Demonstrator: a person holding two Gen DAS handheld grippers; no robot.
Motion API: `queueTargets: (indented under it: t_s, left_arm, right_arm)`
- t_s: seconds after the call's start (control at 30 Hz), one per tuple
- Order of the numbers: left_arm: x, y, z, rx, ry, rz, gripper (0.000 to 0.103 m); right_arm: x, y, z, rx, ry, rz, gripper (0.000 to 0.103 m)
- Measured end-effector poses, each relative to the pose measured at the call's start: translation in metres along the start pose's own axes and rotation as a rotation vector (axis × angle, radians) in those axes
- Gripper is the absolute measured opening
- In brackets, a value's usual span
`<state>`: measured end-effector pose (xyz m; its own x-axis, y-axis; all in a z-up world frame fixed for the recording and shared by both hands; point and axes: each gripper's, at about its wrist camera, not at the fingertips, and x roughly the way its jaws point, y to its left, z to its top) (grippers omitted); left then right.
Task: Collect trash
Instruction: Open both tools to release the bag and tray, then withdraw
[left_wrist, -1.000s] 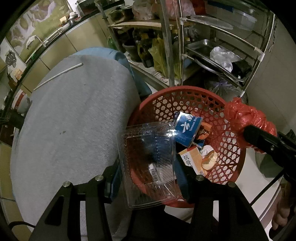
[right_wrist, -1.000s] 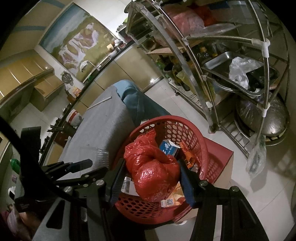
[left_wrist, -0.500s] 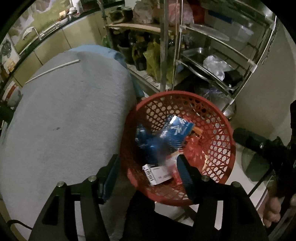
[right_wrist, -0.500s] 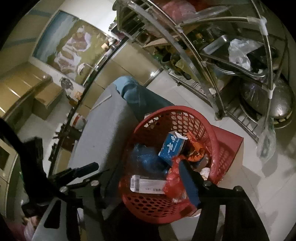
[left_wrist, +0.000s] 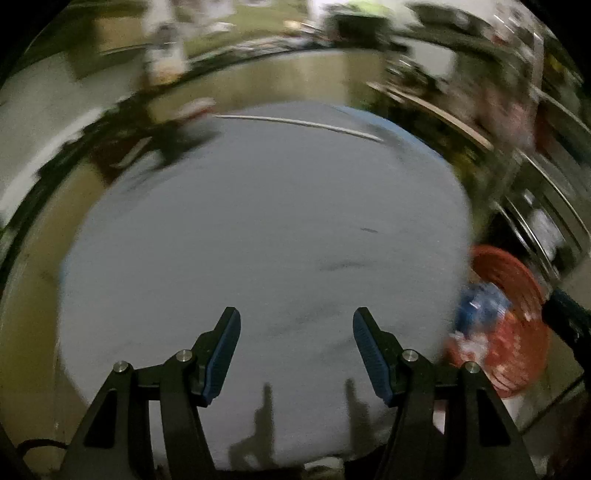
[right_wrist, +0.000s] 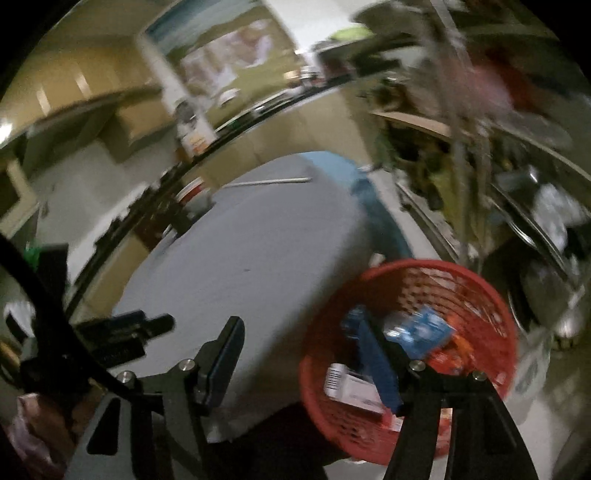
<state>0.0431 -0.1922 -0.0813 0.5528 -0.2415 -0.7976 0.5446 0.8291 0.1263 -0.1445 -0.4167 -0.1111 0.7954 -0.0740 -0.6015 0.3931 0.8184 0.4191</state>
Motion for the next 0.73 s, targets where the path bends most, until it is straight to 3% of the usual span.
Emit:
queueTargets:
  t_s: [0.1,0.33,0.53,0.63,0.73]
  left_arm:
    - [-0.016,0.038,-0.005,-0.065,-0.038,0.065,0.064]
    - [-0.056,0.086,-0.013,-0.145,-0.153,0.110,0.064]
    - [-0.093,0.132,-0.015,-0.233,-0.287,0.113,0.065]
    - [-0.107,0.148,-0.018,-0.261,-0.351,0.116,0.079]
    - [-0.116,0.158,-0.020,-0.276,-0.400,0.121,0.080]
  right_arm:
    - [0.012,0.052,0.004,-0.117,0.013,0.015,0.068]
    - [0.023,0.153,0.005,-0.326,-0.027,-0.009,0.068]
    - [0.018,0.206,0.004,-0.418,-0.069,0.016,0.068]
    - [0.016,0.222,0.001,-0.446,-0.074,0.024,0.068]
    - [0.016,0.234,0.000,-0.463,-0.074,0.034,0.068]
